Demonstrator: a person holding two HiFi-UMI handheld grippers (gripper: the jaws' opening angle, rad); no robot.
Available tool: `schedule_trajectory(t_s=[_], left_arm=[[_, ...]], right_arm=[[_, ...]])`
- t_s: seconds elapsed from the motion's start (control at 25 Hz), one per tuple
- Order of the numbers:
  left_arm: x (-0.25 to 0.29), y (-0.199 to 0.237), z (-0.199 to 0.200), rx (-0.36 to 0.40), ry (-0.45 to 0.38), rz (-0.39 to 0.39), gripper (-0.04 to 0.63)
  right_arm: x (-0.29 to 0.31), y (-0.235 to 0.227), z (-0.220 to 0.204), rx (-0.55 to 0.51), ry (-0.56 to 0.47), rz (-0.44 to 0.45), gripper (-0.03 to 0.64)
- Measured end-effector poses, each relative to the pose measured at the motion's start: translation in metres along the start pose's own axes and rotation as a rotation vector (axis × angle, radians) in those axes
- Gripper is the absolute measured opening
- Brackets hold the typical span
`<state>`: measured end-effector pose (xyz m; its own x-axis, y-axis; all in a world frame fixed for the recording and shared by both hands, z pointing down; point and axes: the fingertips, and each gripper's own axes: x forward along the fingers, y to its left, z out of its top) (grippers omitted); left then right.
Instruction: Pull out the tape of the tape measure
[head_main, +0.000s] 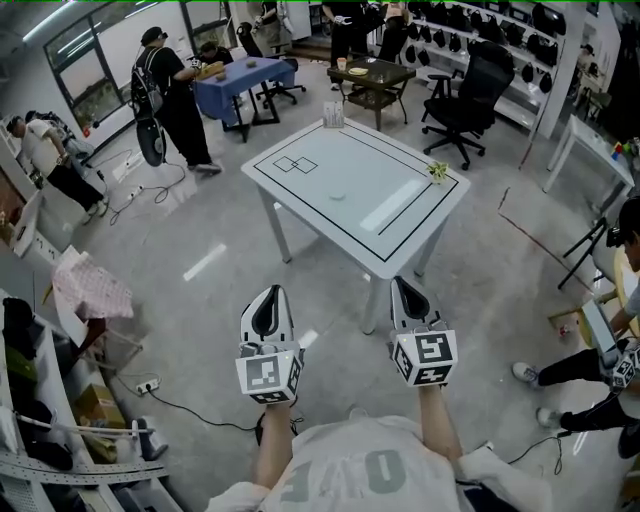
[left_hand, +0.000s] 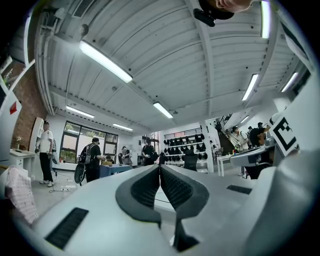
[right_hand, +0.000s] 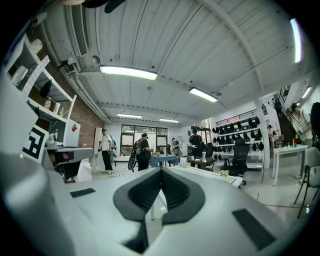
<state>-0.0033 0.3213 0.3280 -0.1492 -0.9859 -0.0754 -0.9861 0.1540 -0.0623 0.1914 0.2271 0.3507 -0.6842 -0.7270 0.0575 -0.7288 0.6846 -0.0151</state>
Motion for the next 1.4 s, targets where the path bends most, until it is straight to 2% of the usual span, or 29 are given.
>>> schedule_trajectory(t_s=[0.32,0.6,0.92,1.08,1.24,1.4], left_arm=[[-0.012,-0.009,-0.005,-0.016,0.012,0.000,0.029],[0.009,-0.015,-0.001,-0.004,-0.019,-0.016,0.029],[0.060,-0.009,0.015,0.006,-0.097,-0.044,0.029],[0.092,0.002,0.012,-0.009,-0.108,-0.038,0.029],[0.132,0.016,0.011,-0.006,-0.112,-0.050,0.029],[0.182,0.041,0.013,-0.019,-0.127,-0.051,0.029]], right_arm=[[-0.013,0.002,-0.007,0.053,-0.002,0.028,0.029],[-0.005,-0.009,-0.007,0.062,-0.019,0.036,0.029],[0.026,-0.028,0.012,0.042,-0.084,0.024,0.029],[0.049,-0.038,0.015,0.046,-0.094,0.019,0.029],[0.087,-0.050,0.026,0.073,-0.106,0.014,0.029],[0.137,-0.058,0.032,0.048,-0.094,-0.001,0.029]])
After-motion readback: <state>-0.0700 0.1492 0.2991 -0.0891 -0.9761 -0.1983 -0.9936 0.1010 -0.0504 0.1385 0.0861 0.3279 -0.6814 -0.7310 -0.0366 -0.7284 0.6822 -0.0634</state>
